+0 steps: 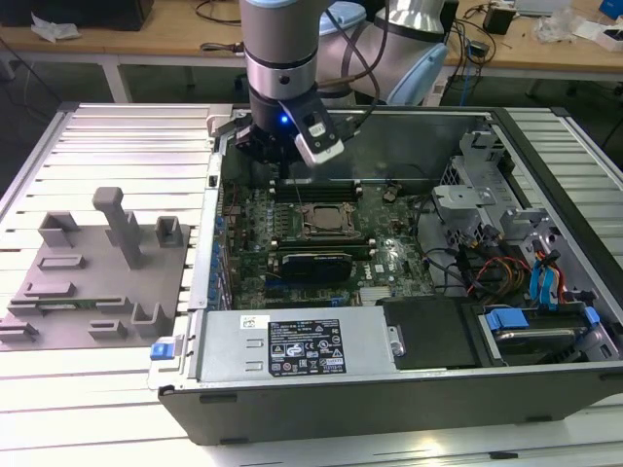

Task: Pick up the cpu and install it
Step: 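Install the first cpu locking lever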

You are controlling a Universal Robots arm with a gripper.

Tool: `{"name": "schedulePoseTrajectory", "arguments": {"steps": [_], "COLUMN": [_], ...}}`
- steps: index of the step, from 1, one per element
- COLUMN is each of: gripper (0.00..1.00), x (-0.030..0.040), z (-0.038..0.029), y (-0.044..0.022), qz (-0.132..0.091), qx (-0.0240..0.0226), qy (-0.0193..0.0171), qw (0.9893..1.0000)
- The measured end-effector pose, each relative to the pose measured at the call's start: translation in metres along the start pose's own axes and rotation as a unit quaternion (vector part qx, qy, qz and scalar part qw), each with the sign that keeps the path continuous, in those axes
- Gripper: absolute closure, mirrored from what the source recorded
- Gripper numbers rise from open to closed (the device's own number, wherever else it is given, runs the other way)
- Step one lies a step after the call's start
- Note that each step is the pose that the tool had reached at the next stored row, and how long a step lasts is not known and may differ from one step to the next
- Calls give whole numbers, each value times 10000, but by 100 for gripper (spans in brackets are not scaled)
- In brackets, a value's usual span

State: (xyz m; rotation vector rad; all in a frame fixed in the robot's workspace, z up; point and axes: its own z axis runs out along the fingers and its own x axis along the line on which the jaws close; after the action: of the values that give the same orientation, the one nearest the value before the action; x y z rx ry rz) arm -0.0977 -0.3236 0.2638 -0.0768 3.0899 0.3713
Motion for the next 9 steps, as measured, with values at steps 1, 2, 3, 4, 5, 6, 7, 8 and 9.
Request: {"name": "schedulePoseTrajectory", "arguments": {"steps": [1, 2, 3, 4, 5, 6, 7, 8, 9], "gripper": [89, 89, 89, 89, 89, 89, 89, 89, 89], "x": [1, 2, 1, 2, 1, -2, -11, -27, -46], "z": [9, 17, 30, 38, 46, 51, 55, 59, 62], "y": [-2, -4, -8, -9, -11, -13, -14, -16, -18], "qz": [1, 1, 0, 1, 0, 0, 0, 1, 1], "qx": [-6, -6, -8, -9, -10, -10, -9, -10, -10], "qy": [-1, 0, 0, 0, -1, 1, 1, 2, 3], "qw": [10000, 10000, 10000, 10000, 10000, 10000, 10000, 10000, 10000]}}
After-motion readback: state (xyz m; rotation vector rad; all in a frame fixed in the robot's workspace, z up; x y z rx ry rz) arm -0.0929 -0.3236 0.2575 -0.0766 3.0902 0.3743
